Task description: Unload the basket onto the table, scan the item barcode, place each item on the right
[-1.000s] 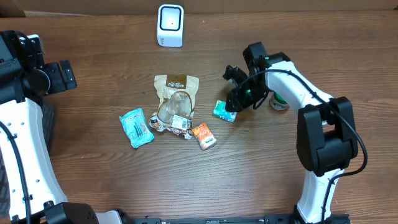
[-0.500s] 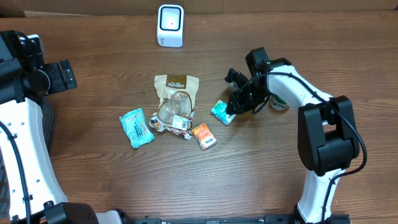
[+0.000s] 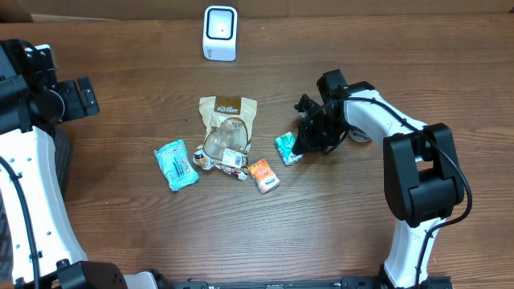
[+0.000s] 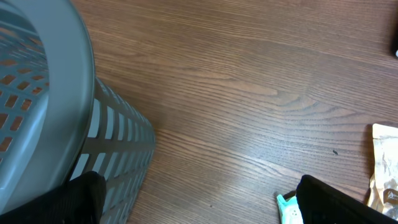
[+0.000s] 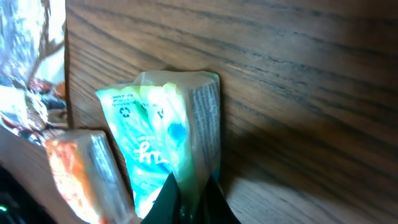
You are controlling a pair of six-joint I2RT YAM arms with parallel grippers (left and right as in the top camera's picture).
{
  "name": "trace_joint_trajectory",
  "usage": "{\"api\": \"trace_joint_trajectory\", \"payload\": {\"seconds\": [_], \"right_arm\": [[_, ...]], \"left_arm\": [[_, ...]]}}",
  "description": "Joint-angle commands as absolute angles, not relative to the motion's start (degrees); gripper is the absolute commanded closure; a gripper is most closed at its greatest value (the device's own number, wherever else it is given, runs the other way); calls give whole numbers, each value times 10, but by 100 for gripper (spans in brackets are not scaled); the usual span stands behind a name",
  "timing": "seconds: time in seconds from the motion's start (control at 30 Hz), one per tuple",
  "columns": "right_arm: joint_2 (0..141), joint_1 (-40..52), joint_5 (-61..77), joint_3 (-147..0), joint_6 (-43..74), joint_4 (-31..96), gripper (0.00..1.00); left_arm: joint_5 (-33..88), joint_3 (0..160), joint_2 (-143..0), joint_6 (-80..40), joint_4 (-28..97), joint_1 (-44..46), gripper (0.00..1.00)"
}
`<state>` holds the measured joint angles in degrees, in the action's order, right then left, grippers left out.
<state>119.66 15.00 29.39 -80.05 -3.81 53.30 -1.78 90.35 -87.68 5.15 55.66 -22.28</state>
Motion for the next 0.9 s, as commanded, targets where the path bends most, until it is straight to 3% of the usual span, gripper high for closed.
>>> {"api": "trace_joint_trajectory", "payload": {"seconds": [0.0,0.33,0.6,0.73,0.87], "right_arm": [[1193,149,345,-800,0,535,96],[1061,141,692,-845,6,498,96],[1035,110,878,-845,243,322,96],[1034,109,899,-845,335,264,96],[1034,109,888,-845,342,244,96]], "left_arm": [[-19,901,-877,67,555,-229,0],[-19,901,-877,67,555,-229,0],[-19,901,-877,67,555,-229,0],[-19,901,-877,67,555,-229,0],[-19,901,-877,67,555,-229,0]]}}
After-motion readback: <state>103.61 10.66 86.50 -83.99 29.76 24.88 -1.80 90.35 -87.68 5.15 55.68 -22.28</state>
